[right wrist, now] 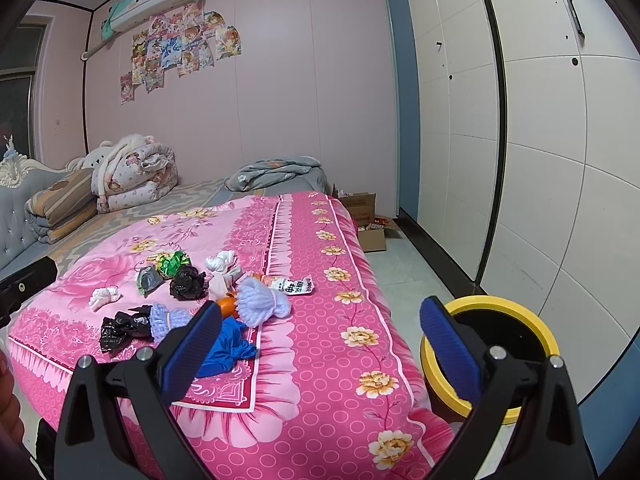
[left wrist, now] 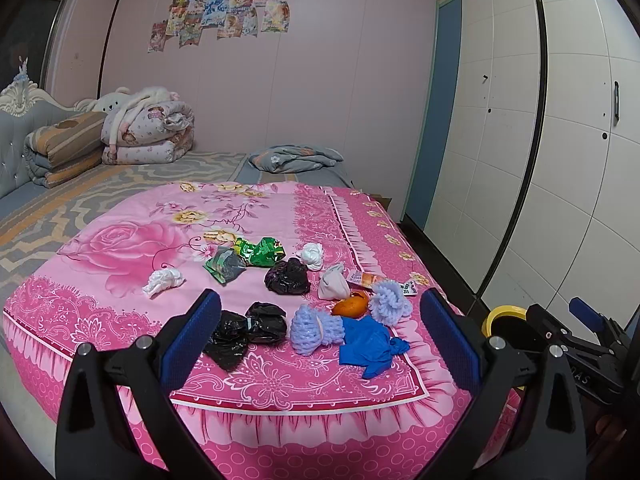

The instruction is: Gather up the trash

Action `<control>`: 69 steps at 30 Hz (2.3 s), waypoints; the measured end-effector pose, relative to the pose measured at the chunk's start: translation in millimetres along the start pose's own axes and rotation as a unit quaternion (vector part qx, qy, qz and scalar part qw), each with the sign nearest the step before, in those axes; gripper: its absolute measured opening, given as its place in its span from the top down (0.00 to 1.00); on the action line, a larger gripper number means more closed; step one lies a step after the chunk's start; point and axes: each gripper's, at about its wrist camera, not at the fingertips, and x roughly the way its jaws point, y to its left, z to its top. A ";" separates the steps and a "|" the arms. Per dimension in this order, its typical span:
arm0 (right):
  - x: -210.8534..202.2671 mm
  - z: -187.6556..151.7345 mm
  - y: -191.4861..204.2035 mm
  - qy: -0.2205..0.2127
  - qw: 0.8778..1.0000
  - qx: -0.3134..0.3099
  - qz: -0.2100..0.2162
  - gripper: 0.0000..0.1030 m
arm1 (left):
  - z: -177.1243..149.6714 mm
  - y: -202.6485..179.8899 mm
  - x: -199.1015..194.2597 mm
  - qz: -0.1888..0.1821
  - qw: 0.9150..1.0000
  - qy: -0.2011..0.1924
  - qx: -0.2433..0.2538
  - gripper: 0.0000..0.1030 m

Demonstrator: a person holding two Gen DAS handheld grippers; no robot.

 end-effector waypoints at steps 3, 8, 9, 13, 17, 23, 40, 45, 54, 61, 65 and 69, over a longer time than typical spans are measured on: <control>0.3 -0.1 0.0 0.000 1.000 0.000 0.000 0.07 | -0.3 -0.1 0.1 0.000 1.000 0.000 0.000 0.07; 0.4 -0.3 -0.1 0.002 1.000 0.001 0.000 0.07 | 0.1 0.0 0.2 0.000 1.000 0.001 0.000 0.07; 1.0 -0.9 0.5 0.002 1.000 0.001 0.000 0.07 | 0.4 0.2 0.2 -0.001 1.000 0.001 0.000 0.07; 0.7 -0.6 -0.3 0.002 1.000 0.001 0.000 0.07 | 0.2 0.2 0.6 0.000 1.000 0.001 0.000 0.07; 0.6 -0.6 -0.4 0.003 1.000 0.002 0.001 0.07 | 0.3 0.2 0.7 0.000 1.000 0.000 0.000 0.07; 0.8 -0.5 -0.3 0.004 1.000 0.002 0.001 0.07 | 1.1 0.5 0.4 0.000 1.000 0.000 0.000 0.07; 3.3 -1.5 2.4 0.007 1.000 0.003 0.001 0.07 | 0.7 0.4 0.0 0.000 1.000 0.000 0.000 0.07; 4.2 -3.7 3.9 0.008 1.000 0.004 0.001 0.07 | 0.4 0.4 0.1 0.000 1.000 0.000 0.000 0.07; 4.7 -4.3 3.6 0.010 1.000 0.004 0.001 0.07 | 0.5 2.5 0.1 0.000 1.000 0.000 0.000 0.07; 6.1 -2.4 2.6 0.011 1.000 0.004 0.002 0.07 | 0.5 2.5 0.2 -0.001 1.000 0.000 0.000 0.07; 4.7 -13.4 8.3 0.012 1.000 0.005 0.002 0.07 | 0.5 3.2 0.1 0.000 1.000 0.001 0.000 0.07; 4.4 -18.2 10.6 0.014 1.000 0.005 0.001 0.07 | 0.2 6.2 0.1 0.000 1.000 0.001 0.000 0.07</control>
